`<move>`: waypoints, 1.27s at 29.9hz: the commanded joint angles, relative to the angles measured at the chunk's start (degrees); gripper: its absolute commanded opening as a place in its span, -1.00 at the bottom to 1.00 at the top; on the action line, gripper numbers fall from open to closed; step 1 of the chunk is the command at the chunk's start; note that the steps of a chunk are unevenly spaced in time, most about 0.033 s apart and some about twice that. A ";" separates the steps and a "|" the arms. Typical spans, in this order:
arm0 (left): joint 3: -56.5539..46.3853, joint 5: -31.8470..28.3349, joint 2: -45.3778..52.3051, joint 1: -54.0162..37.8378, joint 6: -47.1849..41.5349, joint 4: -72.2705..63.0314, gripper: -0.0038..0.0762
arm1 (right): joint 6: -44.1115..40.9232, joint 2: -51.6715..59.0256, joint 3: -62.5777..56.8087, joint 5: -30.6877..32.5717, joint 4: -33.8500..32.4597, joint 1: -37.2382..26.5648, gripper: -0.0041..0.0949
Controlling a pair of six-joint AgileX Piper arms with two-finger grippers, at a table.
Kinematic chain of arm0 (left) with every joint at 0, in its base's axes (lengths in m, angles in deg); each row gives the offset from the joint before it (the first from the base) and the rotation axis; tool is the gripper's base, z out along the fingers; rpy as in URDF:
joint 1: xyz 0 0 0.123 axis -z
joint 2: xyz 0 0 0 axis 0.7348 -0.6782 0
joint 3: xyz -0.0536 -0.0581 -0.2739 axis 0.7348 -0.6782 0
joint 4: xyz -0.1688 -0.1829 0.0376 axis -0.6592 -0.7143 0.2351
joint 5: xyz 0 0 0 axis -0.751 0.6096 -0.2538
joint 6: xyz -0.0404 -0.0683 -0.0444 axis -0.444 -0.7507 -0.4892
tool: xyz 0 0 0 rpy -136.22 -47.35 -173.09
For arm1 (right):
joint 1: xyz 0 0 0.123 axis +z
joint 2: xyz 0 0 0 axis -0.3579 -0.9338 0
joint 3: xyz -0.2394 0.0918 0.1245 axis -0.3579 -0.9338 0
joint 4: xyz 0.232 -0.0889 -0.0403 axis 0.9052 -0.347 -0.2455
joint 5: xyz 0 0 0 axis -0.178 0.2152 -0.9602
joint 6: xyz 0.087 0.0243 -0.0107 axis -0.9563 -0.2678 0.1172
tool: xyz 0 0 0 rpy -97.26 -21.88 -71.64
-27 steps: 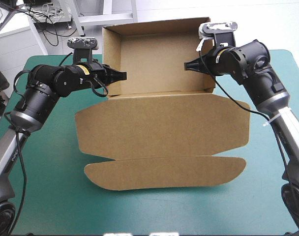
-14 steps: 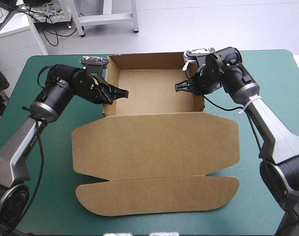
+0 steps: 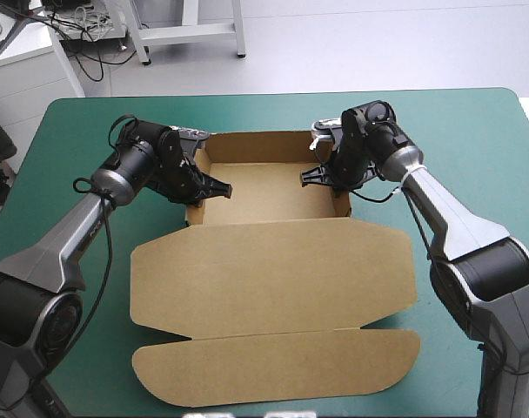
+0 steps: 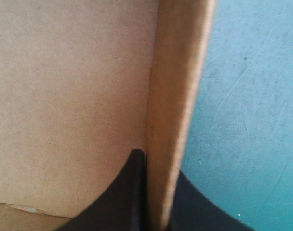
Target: Fold the box
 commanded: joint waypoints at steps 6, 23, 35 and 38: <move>2.05 -0.52 -0.14 0.90 6.05 -6.57 -0.79 | 4.12 2.02 1.59 0.59 1.79 0.36 -0.95; 2.05 -0.10 -0.28 0.90 3.96 -8.40 0.50 | 3.89 2.13 1.59 0.59 4.82 0.36 0.72; 3.47 -1.03 5.05 0.90 3.96 -2.85 0.50 | 4.12 5.98 1.59 0.49 -1.51 -0.01 0.72; 4.56 -1.13 7.24 0.90 4.22 -2.99 0.50 | 4.54 8.10 1.71 0.49 -1.51 -0.37 0.72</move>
